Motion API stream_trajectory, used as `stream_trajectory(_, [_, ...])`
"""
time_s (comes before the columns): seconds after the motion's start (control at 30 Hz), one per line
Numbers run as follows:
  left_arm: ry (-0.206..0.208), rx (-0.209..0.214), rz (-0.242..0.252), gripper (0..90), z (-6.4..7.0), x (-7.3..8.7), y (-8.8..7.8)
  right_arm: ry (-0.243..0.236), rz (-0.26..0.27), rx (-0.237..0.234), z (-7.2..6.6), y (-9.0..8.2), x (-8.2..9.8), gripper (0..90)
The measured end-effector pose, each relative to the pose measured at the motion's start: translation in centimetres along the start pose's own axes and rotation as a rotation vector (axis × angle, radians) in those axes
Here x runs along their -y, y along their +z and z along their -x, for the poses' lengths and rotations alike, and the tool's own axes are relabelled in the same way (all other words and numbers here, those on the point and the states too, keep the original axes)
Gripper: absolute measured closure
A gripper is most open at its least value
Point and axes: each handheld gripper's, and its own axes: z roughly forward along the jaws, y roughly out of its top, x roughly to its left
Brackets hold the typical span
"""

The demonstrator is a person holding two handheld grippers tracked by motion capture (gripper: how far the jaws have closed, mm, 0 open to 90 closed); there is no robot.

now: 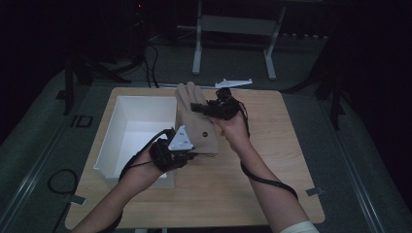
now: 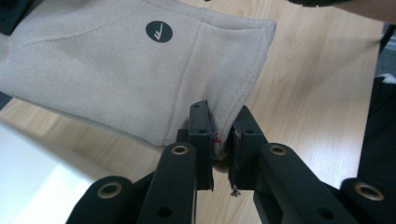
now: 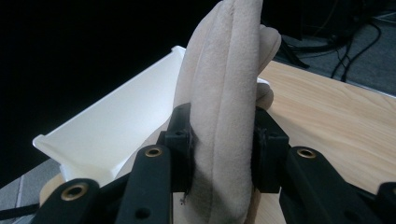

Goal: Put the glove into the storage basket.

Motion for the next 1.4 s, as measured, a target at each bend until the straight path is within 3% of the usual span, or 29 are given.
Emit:
stream_trajectory(0.17, [-0.021,-0.039,0.0,82.3,-1.0,1.9,-2.3,-0.014,0.003,-0.031,-1.8,2.3,-1.3,65.2])
stream_trajectory(0.27, [-0.028,-0.046,0.0,82.3,-1.2,2.3,-2.7,-0.014,0.001,-0.033,-2.0,2.6,-1.4,65.2])
stream_trajectory(0.33, [-0.041,-0.062,-0.01,82.3,-1.7,3.5,-3.6,-0.021,-0.009,-0.047,-3.1,4.3,-1.8,65.2])
stream_trajectory(0.5, [-0.053,-0.089,-0.022,82.3,-2.3,5.0,-4.6,-0.042,-0.024,-0.06,-4.4,6.5,-2.4,65.2])
stream_trajectory(0.9, [-0.126,-0.132,-0.032,82.3,-4.0,8.8,-6.2,-0.059,-0.046,-0.096,-6.9,11.3,-3.3,65.2])
stream_trajectory(1.07, [-0.149,-0.142,-0.046,82.2,-4.4,10.3,-5.9,-0.054,-0.065,-0.091,-7.1,12.8,-2.9,65.1])
stream_trajectory(1.33, [-0.18,-0.123,-0.076,82.2,-4.4,12.0,-3.9,-0.042,-0.125,-0.068,-6.4,14.9,-1.1,65.0])
stream_trajectory(1.4, [-0.194,-0.111,-0.075,82.2,-4.2,12.6,-3.1,-0.037,-0.167,-0.062,-6.0,15.5,-0.3,64.8])
